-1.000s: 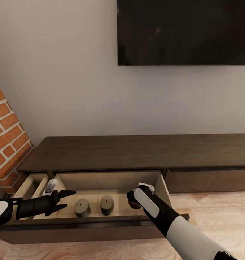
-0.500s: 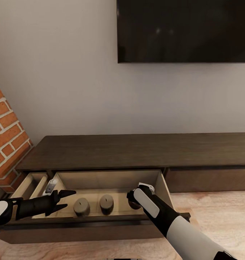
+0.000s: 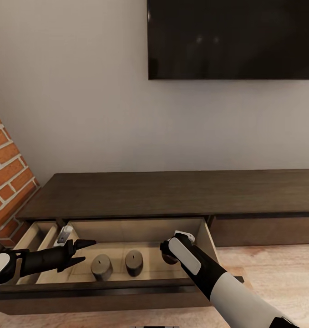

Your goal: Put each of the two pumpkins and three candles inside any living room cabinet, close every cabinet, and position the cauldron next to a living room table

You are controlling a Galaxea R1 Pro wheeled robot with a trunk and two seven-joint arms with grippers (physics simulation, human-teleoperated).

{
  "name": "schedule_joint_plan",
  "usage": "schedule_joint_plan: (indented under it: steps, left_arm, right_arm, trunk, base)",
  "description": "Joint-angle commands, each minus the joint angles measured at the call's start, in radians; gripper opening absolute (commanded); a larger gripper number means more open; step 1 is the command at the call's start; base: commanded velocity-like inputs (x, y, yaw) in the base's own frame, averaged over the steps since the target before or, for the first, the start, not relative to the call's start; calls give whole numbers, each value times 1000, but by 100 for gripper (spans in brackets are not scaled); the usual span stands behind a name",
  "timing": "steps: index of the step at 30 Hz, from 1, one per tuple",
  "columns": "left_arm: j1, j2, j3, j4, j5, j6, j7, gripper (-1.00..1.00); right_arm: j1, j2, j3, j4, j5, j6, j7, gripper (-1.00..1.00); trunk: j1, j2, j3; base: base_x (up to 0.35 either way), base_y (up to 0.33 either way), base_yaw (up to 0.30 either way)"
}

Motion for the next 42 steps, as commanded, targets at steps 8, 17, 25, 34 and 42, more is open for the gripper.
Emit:
schedule_joint_plan:
  steps: [8, 17, 25, 34, 42]
  left_arm:
    - [1, 2, -1, -20, 11, 1, 10, 100]
    - [1, 2, -1, -24, 11, 1, 10, 100]
    - [1, 2, -1, -30, 11, 1, 10, 100]
    - [2, 2, -1, -30, 11, 1, 10, 100]
    - [2, 2, -1, -30, 11, 1, 10, 100]
  right_arm:
    - [-1, 0, 1, 5, -5, 11, -15, -100]
    - [-1, 17, 5, 30, -3, 10, -9, -100]
    - [-1, 19, 11, 32, 63, -1, 12, -100]
    - [-1, 18, 11, 33, 70, -4, 21, -100]
    - [-1, 18, 11, 33, 71, -3, 21, -100]
  trunk:
    - [7, -14, -7]
    - [11, -16, -34]
    - [11, -16, -42]
    - [11, -16, -42]
    - [11, -16, -42]
  base:
    - [1, 0, 0]
    - [0, 0, 0]
    - [0, 0, 0]
    - [5, 0, 0]
    - [34, 0, 0]
